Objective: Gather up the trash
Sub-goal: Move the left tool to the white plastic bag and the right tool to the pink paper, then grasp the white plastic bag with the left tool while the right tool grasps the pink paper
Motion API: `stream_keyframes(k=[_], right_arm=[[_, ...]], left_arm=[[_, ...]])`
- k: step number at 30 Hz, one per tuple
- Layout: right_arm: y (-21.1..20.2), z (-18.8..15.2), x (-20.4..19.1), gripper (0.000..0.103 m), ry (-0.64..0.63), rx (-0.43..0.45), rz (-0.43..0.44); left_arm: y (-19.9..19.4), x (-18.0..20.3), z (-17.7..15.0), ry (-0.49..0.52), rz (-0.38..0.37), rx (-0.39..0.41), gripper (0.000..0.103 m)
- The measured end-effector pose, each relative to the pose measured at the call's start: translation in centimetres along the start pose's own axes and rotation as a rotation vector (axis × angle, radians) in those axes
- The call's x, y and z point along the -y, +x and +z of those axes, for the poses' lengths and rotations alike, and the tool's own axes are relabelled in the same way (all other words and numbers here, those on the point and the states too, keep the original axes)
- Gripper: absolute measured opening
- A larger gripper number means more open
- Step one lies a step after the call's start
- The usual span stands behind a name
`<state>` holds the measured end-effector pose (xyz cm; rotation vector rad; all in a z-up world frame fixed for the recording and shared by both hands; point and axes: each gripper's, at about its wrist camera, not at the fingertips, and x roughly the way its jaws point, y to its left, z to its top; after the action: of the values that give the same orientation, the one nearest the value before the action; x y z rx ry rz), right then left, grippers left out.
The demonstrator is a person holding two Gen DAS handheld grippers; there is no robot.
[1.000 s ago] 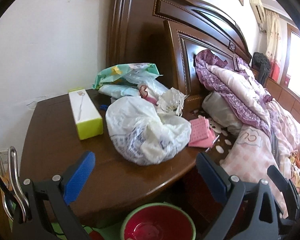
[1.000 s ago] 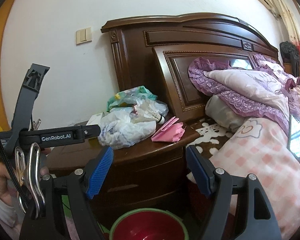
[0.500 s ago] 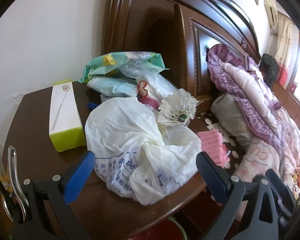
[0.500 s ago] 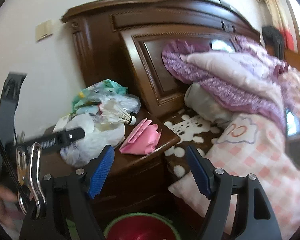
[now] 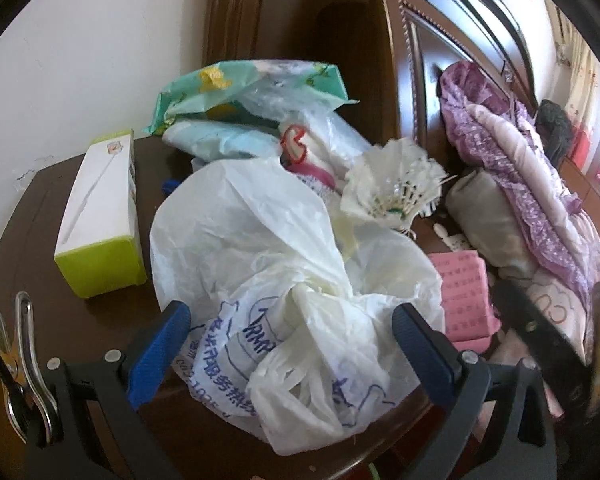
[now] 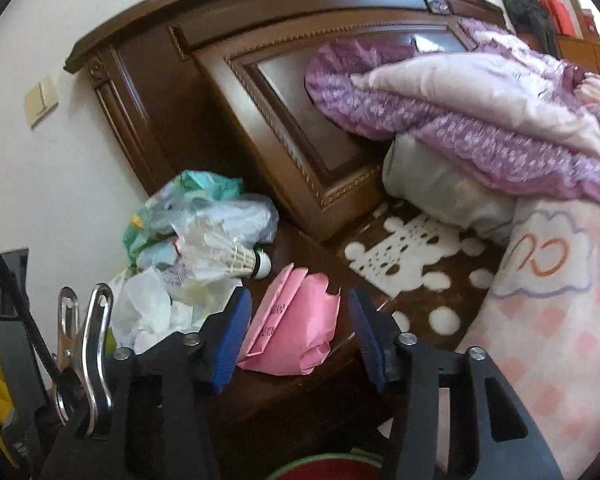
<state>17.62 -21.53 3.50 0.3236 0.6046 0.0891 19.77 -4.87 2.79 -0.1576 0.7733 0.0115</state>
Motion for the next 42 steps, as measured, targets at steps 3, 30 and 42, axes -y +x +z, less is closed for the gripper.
stream_keyframes(k=[3,30,42], right_arm=[[1.2,-0.4,-0.2,0.045,-0.015,-0.022,-0.007],[1.9,-1.2,-1.1,0.046,-0.098,0.012,-0.054],[2.3,-1.6,-2.8,0.062,-0.093,0.037,-0.013]], left_arm=[[0.5,0.0,-0.1,0.003,0.025,-0.024,0.100],[-2.1,-0.7,-2.0,0.015,-0.004,0.115,0.042],[-3.9,-2.9,-2.6,-0.003,-0.022,0.149,0.030]])
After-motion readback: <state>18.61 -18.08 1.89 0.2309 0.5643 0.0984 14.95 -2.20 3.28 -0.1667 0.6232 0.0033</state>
